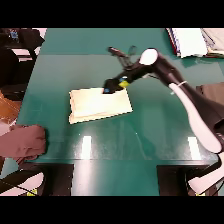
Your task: Fold the shirts.
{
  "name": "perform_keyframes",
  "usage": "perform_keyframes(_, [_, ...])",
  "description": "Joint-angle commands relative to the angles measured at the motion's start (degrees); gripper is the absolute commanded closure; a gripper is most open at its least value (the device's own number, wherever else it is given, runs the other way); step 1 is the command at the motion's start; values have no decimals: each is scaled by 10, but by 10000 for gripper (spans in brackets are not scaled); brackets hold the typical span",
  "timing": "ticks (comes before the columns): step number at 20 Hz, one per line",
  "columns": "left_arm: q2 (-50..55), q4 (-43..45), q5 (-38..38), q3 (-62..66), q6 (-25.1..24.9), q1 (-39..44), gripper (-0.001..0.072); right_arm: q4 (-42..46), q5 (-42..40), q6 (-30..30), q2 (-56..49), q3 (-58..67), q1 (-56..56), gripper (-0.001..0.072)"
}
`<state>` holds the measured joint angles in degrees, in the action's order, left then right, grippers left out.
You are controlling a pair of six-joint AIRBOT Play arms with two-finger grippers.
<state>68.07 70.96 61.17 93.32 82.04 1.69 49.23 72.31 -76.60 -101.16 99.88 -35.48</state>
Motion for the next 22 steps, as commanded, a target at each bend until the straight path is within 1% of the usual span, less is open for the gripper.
perform_keyframes(1, [-1,-2,5,0,0,28,682,28,-4,-30,47,-119,103,177])
perform_keyframes(3, [5,-2,0,-1,0,56,682,23,-23,-42,47,-165,149,178])
perform_keyframes(6, [5,-2,-21,-17,0,88,682,-48,-43,-35,25,-211,180,178])
perform_keyframes(8, [5,-2,-38,-30,0,102,682,-94,-47,-8,-2,-213,173,178])
perform_keyframes(9, [6,-2,-38,-34,0,105,682,-109,-55,-6,-13,-213,165,178])
perform_keyframes(13, [16,-7,-36,-36,0,108,682,-193,-76,33,-58,-213,118,180])
perform_keyframes(14, [18,-9,-36,-36,0,108,682,-201,-79,42,-64,-212,106,190])
perform_keyframes(16, [18,-11,-37,-36,0,108,682,-198,-80,67,-77,-189,86,277])
perform_keyframes(17, [18,-15,-37,-36,0,108,682,-186,-81,67,-82,-170,79,347])
perform_keyframes(18, [18,-21,-37,-36,0,108,682,-170,-79,67,-84,-150,73,600])
perform_keyframes(19, [18,-26,-37,-36,0,108,682,-152,-79,67,-85,-131,73,696])
perform_keyframes(21, [18,-40,-37,-36,0,108,683,-122,-70,62,-80,-85,80,697])
perform_keyframes(22, [18,-43,-37,-36,0,113,683,-101,-67,44,-72,-67,90,697])
